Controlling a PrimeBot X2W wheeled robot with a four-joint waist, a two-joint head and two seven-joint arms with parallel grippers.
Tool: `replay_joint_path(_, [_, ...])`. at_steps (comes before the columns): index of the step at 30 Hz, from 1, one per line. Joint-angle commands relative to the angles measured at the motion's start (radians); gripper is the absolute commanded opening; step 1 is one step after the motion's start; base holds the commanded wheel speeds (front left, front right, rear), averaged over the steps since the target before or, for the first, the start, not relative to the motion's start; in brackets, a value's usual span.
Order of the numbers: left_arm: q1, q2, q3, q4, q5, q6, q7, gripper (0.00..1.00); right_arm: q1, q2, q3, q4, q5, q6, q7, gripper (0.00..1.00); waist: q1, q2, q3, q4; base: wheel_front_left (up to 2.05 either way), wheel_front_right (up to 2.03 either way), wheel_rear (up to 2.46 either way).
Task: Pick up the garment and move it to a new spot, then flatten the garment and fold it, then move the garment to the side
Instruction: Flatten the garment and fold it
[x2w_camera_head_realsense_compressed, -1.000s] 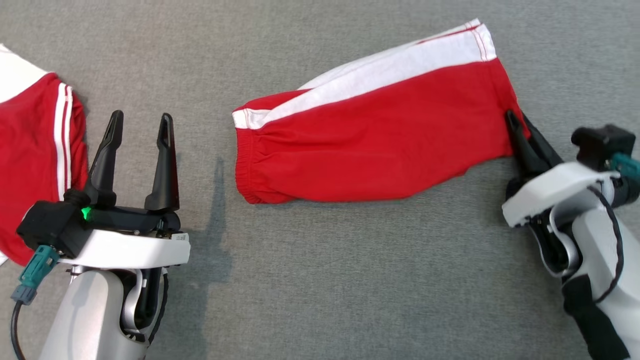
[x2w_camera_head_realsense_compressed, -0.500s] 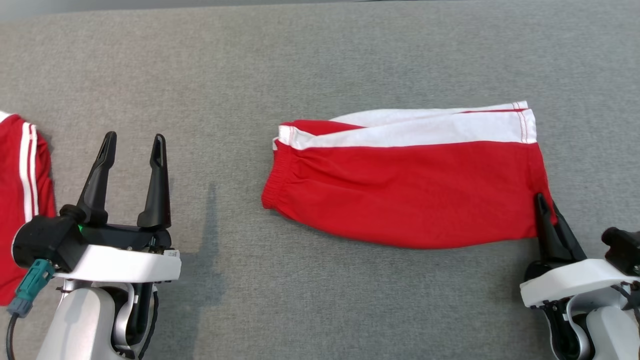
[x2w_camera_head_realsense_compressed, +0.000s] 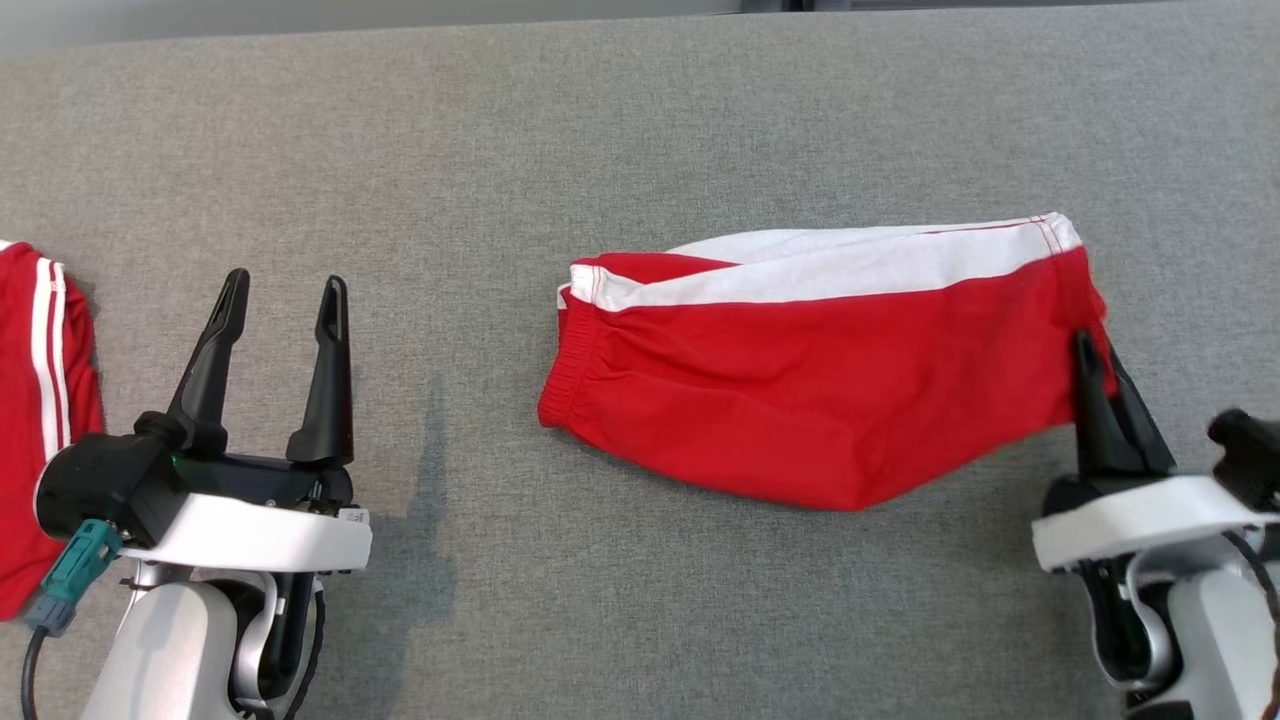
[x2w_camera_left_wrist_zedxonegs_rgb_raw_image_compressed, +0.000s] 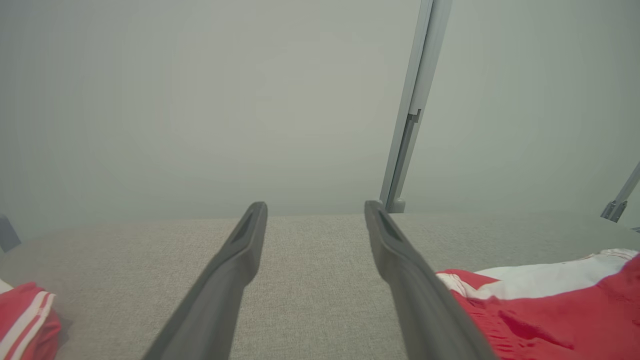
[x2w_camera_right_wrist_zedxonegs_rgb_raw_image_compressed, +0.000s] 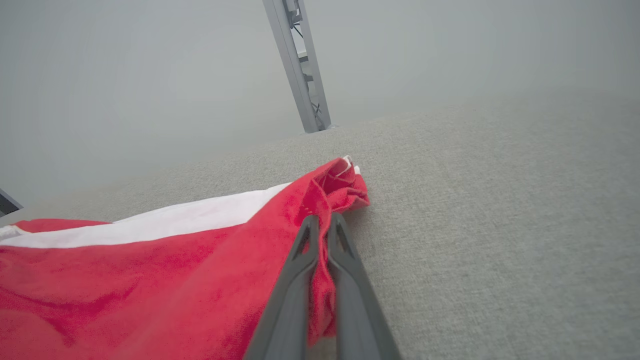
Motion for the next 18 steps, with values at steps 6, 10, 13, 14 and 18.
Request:
replay_joint_path(6, [-0.003, 0.000, -0.014, 0.007, -0.008, -0.001, 0.002, 1.00, -0.082, 0.030, 0.150, -0.162, -0.055, 0.000, 0.026, 0.00, 0.0000, 0.0000, -0.008, 0.015, 0.00, 0.00, 0.00])
replay_joint_path(10, [-0.018, -0.005, -0.029, 0.015, -0.005, -0.007, 0.000, 1.00, -0.141, 0.052, 0.323, -0.209, -0.052, 0.000, 0.057, 0.00, 0.0000, 0.0000, -0.006, 0.029, 0.00, 0.00, 0.00])
replay_joint_path(13, [-0.027, -0.014, -0.040, 0.023, -0.007, -0.010, -0.004, 1.00, -0.182, 0.061, 0.440, -0.175, -0.028, 0.000, 0.077, 0.00, 0.0000, 0.0000, -0.002, 0.047, 0.00, 0.00, 0.00])
replay_joint_path(14, [-0.029, -0.017, -0.043, 0.028, -0.008, -0.010, -0.007, 1.00, -0.193, 0.065, 0.471, -0.160, -0.015, 0.000, 0.080, 0.00, 0.0000, 0.0000, -0.001, 0.053, 0.00, 0.00, 0.00])
replay_joint_path(18, [-0.042, -0.026, -0.051, 0.042, -0.014, -0.016, -0.016, 1.00, -0.234, 0.074, 0.574, -0.058, 0.023, 0.000, 0.084, 0.00, 0.0000, 0.0000, 0.005, 0.076, 0.00, 0.00, 0.00])
